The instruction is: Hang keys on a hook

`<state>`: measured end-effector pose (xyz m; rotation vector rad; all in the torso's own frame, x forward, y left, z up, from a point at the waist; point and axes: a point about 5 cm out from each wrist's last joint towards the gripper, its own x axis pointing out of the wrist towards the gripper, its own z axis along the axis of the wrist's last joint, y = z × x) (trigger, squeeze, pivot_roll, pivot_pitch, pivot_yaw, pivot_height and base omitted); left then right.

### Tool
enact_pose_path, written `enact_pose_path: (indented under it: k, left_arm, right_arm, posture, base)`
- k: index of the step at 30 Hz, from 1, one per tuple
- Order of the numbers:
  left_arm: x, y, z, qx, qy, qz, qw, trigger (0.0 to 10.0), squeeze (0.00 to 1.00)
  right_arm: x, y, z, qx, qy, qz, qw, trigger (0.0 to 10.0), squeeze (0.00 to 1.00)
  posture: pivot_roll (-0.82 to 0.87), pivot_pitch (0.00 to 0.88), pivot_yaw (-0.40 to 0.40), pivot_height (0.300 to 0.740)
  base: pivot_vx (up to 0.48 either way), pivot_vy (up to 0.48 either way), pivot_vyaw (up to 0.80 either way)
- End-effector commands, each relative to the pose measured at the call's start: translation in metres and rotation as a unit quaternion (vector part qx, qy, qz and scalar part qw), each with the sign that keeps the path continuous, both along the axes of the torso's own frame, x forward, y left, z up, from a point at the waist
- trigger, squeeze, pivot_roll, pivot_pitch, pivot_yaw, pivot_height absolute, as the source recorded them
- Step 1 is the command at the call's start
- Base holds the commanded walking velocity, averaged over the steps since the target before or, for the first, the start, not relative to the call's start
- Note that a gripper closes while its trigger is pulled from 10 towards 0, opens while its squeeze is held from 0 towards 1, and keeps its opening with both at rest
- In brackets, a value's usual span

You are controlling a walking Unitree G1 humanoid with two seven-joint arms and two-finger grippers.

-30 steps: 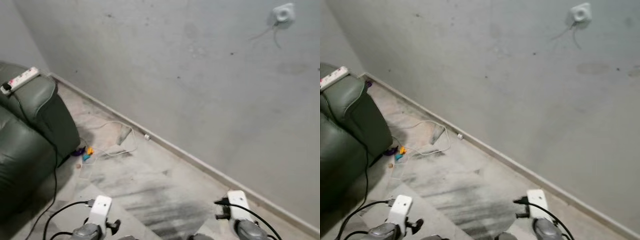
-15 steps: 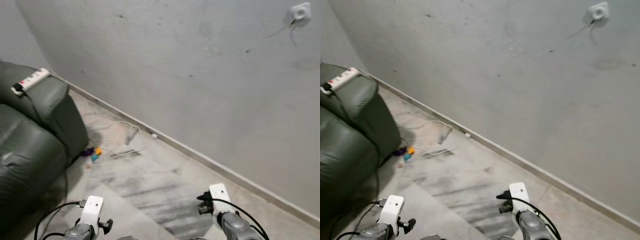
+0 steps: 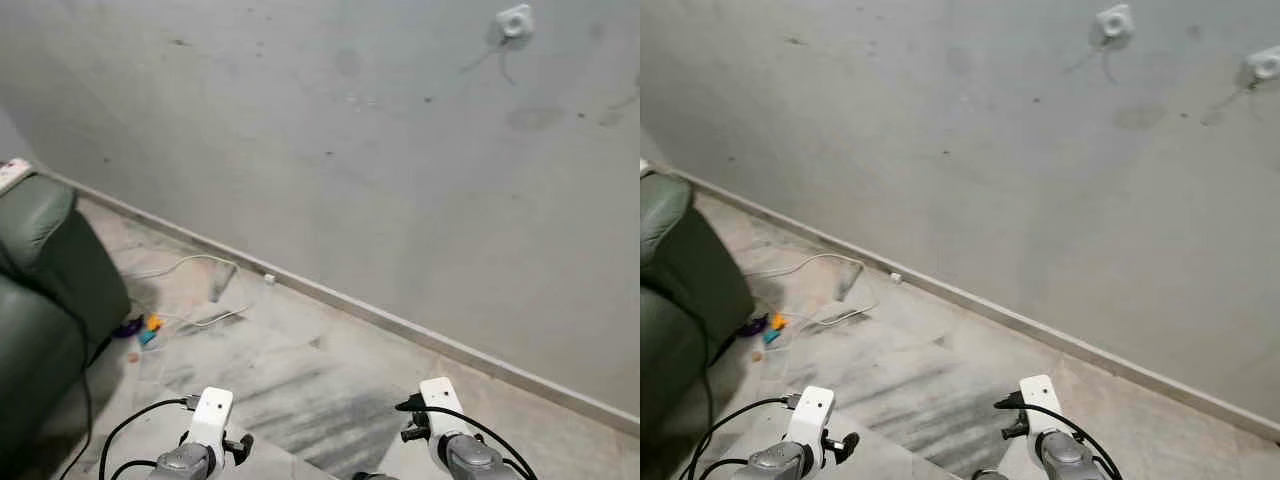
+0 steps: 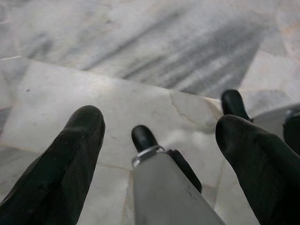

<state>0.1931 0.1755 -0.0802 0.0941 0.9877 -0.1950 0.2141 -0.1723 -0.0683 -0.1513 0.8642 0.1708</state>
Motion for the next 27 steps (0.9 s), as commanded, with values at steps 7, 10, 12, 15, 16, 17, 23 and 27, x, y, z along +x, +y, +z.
enact_pose_path:
  k: [7, 10, 12, 15, 16, 17, 23, 27]
  left_arm:
    - [-0.022, -0.001, -0.011, 0.007, 0.040, -0.022, 0.999, 10.0, 0.00]
    - [-0.023, -0.001, -0.011, 0.008, 0.044, -0.023, 0.999, 10.0, 0.00]
    - [-0.024, -0.001, -0.012, 0.010, 0.046, -0.024, 0.999, 10.0, 0.00]
    - [-0.024, 0.000, -0.012, 0.011, 0.046, -0.024, 0.999, 10.0, 0.00]
    - [-0.025, 0.000, -0.012, 0.013, 0.047, -0.025, 0.999, 10.0, 0.00]
    - [-0.025, 0.001, -0.012, 0.015, 0.047, -0.025, 0.998, 10.0, 0.00]
    - [-0.028, 0.004, -0.013, 0.019, 0.048, -0.027, 0.998, 10.0, 0.00]
    - [-0.024, 0.010, -0.011, 0.023, 0.046, -0.029, 0.998, 10.0, 0.00]
  right_arm:
    - [-0.012, 0.000, -0.007, -0.011, 0.025, 0.021, 0.999, 10.0, 0.00]
    - [-0.014, -0.001, -0.008, -0.013, 0.027, 0.017, 0.999, 10.0, 0.00]
    - [-0.014, -0.001, -0.008, -0.012, 0.027, 0.013, 0.999, 10.0, 0.00]
    - [-0.014, -0.001, -0.008, -0.011, 0.027, 0.010, 1.000, 10.0, 0.00]
    - [-0.014, 0.000, -0.008, -0.010, 0.027, 0.009, 1.000, 10.0, 0.00]
    - [-0.015, 0.000, -0.008, -0.010, 0.027, 0.008, 1.000, 10.0, 0.00]
    - [-0.016, 0.003, -0.010, -0.005, 0.029, 0.003, 1.000, 10.0, 0.00]
    - [-0.017, 0.003, -0.010, -0.004, 0.030, -0.001, 1.000, 10.0, 0.00]
  posture:
    - [-0.04, 0.070, -0.010, 0.740]
    - [-0.04, 0.073, -0.003, 0.740]
    - [-0.04, 0.074, 0.000, 0.740]
    - [-0.04, 0.074, 0.001, 0.740]
    - [-0.04, 0.077, 0.006, 0.740]
    - [-0.04, 0.077, 0.007, 0.740]
    - [-0.03, 0.079, 0.026, 0.740]
    - [-0.03, 0.079, 0.032, 0.740]
  base:
    - [0.000, 0.000, -0.80]
    - [0.000, 0.000, -0.80]
    - [0.000, 0.000, -0.80]
    - [0.000, 0.000, -0.80]
    - [0.000, 0.000, -0.80]
    - [0.000, 0.000, -0.80]
    - [0.000, 0.000, -0.80]
    - [0.000, 0.000, -0.80]
